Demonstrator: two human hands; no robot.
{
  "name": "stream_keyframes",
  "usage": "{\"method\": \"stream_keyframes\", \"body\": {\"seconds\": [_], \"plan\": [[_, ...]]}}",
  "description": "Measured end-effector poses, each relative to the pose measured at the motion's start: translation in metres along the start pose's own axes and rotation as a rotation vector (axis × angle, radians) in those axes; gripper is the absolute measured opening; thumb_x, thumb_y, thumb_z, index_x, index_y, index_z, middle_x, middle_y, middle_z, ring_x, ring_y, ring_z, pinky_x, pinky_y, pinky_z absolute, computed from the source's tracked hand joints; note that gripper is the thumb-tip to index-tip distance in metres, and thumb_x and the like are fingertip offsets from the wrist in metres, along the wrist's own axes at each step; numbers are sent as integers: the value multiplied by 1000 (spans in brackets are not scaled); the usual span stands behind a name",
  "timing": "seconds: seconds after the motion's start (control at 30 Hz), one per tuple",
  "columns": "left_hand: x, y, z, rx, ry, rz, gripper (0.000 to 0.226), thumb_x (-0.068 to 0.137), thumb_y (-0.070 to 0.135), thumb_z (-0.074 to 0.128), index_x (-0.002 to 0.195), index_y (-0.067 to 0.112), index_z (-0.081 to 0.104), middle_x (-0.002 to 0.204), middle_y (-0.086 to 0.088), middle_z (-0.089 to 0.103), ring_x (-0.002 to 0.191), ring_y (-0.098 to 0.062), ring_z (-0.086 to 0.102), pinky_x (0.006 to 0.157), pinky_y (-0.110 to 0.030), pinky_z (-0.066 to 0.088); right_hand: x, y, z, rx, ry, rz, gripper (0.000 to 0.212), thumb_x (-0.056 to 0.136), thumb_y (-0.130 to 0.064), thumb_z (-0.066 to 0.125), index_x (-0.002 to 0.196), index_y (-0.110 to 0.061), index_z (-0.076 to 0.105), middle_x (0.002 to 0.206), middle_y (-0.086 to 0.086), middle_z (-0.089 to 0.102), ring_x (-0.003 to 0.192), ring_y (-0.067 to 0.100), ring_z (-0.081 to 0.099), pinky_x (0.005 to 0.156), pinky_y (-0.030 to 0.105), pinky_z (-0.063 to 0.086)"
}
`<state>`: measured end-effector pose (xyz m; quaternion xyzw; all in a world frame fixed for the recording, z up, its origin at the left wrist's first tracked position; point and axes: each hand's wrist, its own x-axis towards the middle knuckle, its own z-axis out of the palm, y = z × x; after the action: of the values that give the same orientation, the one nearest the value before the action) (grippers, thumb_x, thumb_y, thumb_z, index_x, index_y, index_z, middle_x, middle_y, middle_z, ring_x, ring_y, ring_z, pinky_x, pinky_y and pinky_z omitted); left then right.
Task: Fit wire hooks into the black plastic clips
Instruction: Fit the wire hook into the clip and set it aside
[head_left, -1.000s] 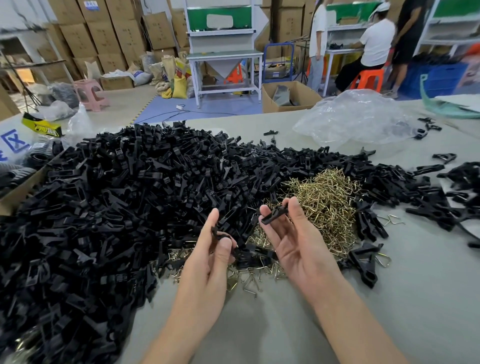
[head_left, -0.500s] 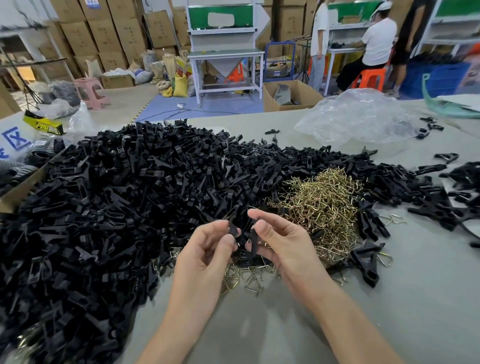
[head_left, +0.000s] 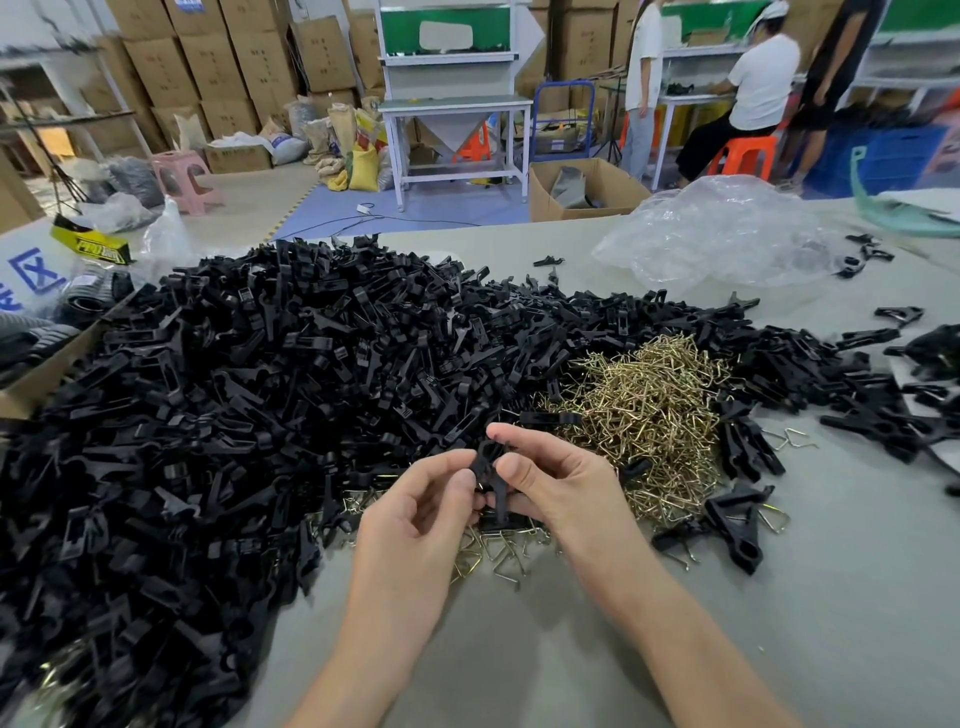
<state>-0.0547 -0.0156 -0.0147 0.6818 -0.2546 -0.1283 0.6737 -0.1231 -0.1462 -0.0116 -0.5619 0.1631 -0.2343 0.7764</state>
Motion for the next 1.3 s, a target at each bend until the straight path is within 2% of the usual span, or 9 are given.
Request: {"method": "stream_keyframes", "body": {"seconds": [0.07, 0.27, 0.4, 0.57, 0.77, 0.93, 1.07, 1.17, 1.3], "plan": [[0, 0, 0, 0, -8, -1, 18, 95, 13, 62, 103, 25, 73, 85, 7, 77, 81, -6, 73, 71, -11, 52, 0, 1, 0, -1, 1, 2, 36, 73, -29, 80, 109, -27, 79, 96, 17, 69, 89, 19, 74, 80, 32, 61], [-2, -1, 1, 34, -37, 2, 18, 95, 14, 63, 101, 28, 74, 83, 2, 76, 81, -18, 70, 72, -19, 56, 0, 2, -1, -1, 3, -9, 33, 74, -25, 79, 107, -26, 80, 85, 3, 67, 83, 15, 73, 77, 28, 61], [-2, -1, 0, 94, -40, 23, 16, 93, 21, 66, 102, 32, 73, 85, 9, 75, 74, -10, 68, 66, -19, 52, 1, 2, 1, -8, -3, -10, 27, 71, -27, 78, 98, -27, 82, 92, 10, 66, 84, 15, 72, 75, 25, 60], [-4, -5, 3, 246, -111, 151, 33, 85, 29, 77, 113, 37, 61, 105, 16, 62, 94, -8, 64, 74, -14, 49, -1, 0, 1, 7, 4, -15, 20, 68, -30, 79, 87, -25, 80, 84, 9, 67, 78, 20, 71, 68, 27, 59], [-4, -8, 4, 257, 31, 154, 22, 85, 26, 71, 105, 33, 65, 99, 17, 68, 87, -4, 65, 72, -10, 46, -3, 5, 5, -18, -54, -28, 26, 69, -28, 80, 92, -19, 75, 101, 16, 73, 100, 44, 69, 92, 46, 58], [-3, -3, 0, 268, 1, 161, 21, 87, 33, 71, 105, 38, 64, 101, 20, 70, 89, -3, 66, 72, -9, 46, -2, 6, 5, 59, -94, 2, 30, 70, -36, 84, 98, -27, 77, 99, 10, 72, 98, 30, 69, 95, 41, 56], [0, 1, -11, 239, -70, 157, 34, 93, 51, 53, 125, 40, 58, 117, 27, 65, 107, 2, 62, 85, -8, 45, 1, 6, 1, 86, -31, -9, 38, 71, -40, 83, 106, -26, 78, 105, 6, 74, 104, 24, 68, 99, 40, 55], [10, -4, -34, 575, -44, 242, 21, 97, 48, 49, 113, 41, 60, 107, 27, 62, 105, -1, 58, 86, -16, 45, 2, 3, -5, 117, 13, -2, 34, 72, -37, 82, 104, -25, 80, 106, 5, 75, 105, 23, 69, 99, 39, 54], [13, -14, -47, 1081, -223, 338, 22, 92, 47, 59, 108, 35, 68, 102, 22, 56, 100, -8, 52, 92, -33, 42, 3, -2, -8, 215, 46, 17, 30, 70, -33, 78, 99, -23, 81, 102, 6, 76, 96, 19, 70, 88, 30, 58]]}}
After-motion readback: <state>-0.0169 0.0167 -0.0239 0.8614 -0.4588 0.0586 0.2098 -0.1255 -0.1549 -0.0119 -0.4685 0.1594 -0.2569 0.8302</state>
